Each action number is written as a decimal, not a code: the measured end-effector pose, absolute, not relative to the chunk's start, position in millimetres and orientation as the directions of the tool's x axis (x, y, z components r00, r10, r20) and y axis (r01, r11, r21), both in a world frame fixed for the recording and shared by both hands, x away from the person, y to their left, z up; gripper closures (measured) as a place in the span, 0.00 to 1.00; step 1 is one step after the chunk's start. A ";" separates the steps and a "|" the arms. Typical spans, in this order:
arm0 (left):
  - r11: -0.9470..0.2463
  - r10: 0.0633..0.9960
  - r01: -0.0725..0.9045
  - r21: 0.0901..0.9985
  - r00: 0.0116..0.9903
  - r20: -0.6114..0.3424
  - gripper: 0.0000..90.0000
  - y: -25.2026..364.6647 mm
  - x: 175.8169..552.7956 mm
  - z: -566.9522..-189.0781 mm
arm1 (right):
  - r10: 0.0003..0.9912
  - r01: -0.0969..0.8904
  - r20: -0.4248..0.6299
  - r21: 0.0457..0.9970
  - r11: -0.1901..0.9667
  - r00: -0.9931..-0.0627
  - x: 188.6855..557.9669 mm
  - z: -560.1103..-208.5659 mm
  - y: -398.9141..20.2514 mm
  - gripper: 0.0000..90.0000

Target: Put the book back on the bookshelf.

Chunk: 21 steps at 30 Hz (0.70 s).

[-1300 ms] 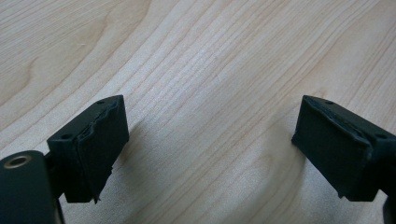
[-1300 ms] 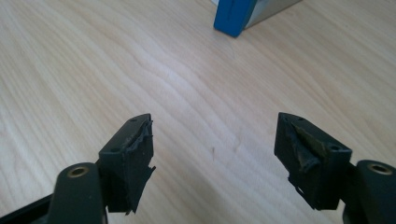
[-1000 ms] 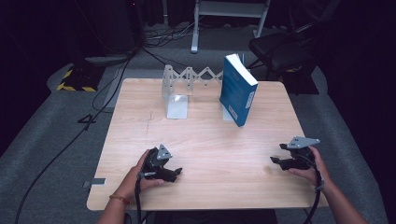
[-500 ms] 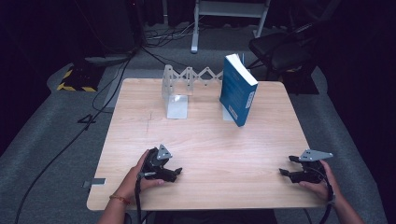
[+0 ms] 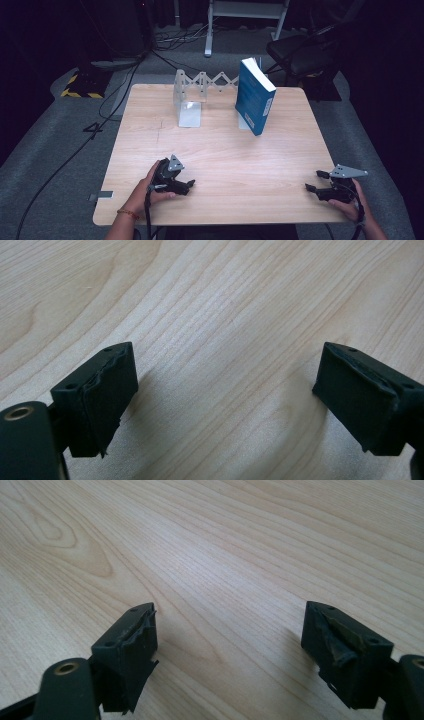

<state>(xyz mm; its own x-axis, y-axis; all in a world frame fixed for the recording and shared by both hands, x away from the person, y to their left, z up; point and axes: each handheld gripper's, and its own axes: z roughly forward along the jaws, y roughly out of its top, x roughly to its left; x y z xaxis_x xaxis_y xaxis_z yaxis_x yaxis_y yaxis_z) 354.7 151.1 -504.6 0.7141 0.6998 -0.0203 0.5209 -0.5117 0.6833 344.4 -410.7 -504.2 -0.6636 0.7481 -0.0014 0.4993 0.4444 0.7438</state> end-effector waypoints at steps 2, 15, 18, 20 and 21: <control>-0.512 0.699 0.520 0.683 0.714 -0.019 0.12 151.2 354.7 -504.6 | 0.745 0.496 -0.004 0.744 0.448 -0.667 345.2 -504.3 -410.5 0.24; -0.519 0.695 0.516 0.681 0.719 -0.016 0.11 151.3 356.3 -504.6 | 0.744 0.496 -0.003 0.744 0.448 -0.668 345.4 -504.3 -410.3 0.24; -0.515 0.695 0.519 0.682 0.719 -0.021 0.11 150.9 356.4 -504.8 | 0.744 0.496 -0.004 0.744 0.448 -0.668 345.4 -504.3 -410.3 0.24; -0.515 0.695 0.519 0.682 0.718 -0.022 0.11 150.9 356.4 -504.8 | 0.745 0.496 -0.003 0.744 0.448 -0.667 345.3 -504.3 -410.3 0.24; -0.515 0.695 0.518 0.682 0.719 -0.021 0.11 150.9 356.4 -504.8 | 0.744 0.496 -0.004 0.744 0.448 -0.668 345.4 -504.3 -410.3 0.24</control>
